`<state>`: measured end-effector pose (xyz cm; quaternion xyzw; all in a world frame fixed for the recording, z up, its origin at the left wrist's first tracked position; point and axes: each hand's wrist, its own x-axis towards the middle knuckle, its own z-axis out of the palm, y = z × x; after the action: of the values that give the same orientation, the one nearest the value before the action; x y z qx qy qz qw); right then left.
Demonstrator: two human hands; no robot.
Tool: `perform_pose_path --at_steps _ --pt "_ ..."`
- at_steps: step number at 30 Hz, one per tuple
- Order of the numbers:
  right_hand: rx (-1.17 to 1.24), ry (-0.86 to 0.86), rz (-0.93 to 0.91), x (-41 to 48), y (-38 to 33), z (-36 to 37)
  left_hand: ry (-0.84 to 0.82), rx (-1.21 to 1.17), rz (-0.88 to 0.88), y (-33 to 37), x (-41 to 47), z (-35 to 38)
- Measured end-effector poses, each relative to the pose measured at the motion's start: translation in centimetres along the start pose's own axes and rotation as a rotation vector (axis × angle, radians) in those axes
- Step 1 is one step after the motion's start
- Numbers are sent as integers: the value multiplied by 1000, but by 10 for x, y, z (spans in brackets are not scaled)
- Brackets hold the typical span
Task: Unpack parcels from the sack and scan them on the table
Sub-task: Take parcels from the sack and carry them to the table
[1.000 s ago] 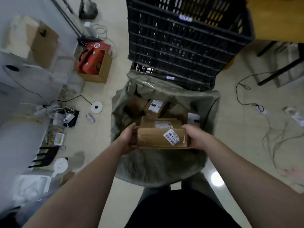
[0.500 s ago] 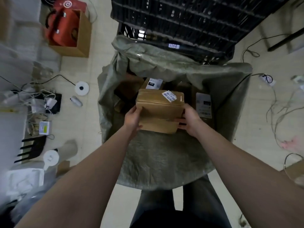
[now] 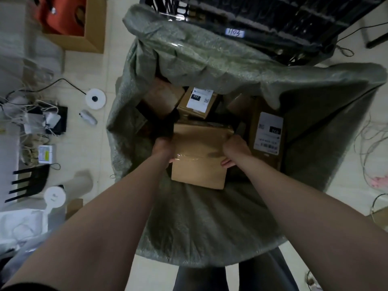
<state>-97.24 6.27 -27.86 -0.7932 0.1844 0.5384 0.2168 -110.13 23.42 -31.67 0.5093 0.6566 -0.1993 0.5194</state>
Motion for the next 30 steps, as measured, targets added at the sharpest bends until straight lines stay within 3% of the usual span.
perform_pose_path --at_steps 7,13,16,18,21,26,30 --pt "-174 -16 26 39 -17 12 19 107 54 1 28 25" --pt "-62 -1 -15 51 -35 30 13 31 135 4 28 38" --pt "-44 97 -46 46 -43 30 137 183 153 5 24 38" --pt "10 41 -9 41 -41 29 -14 95 52 5 21 38" --pt "138 -189 189 33 -30 30 -283 -98 -199 7 14 35" --pt "210 -180 197 41 -22 38 -316 -82 -184 -10 25 45" --pt "111 -125 56 53 -22 53 -315 -59 -185 -19 36 52"
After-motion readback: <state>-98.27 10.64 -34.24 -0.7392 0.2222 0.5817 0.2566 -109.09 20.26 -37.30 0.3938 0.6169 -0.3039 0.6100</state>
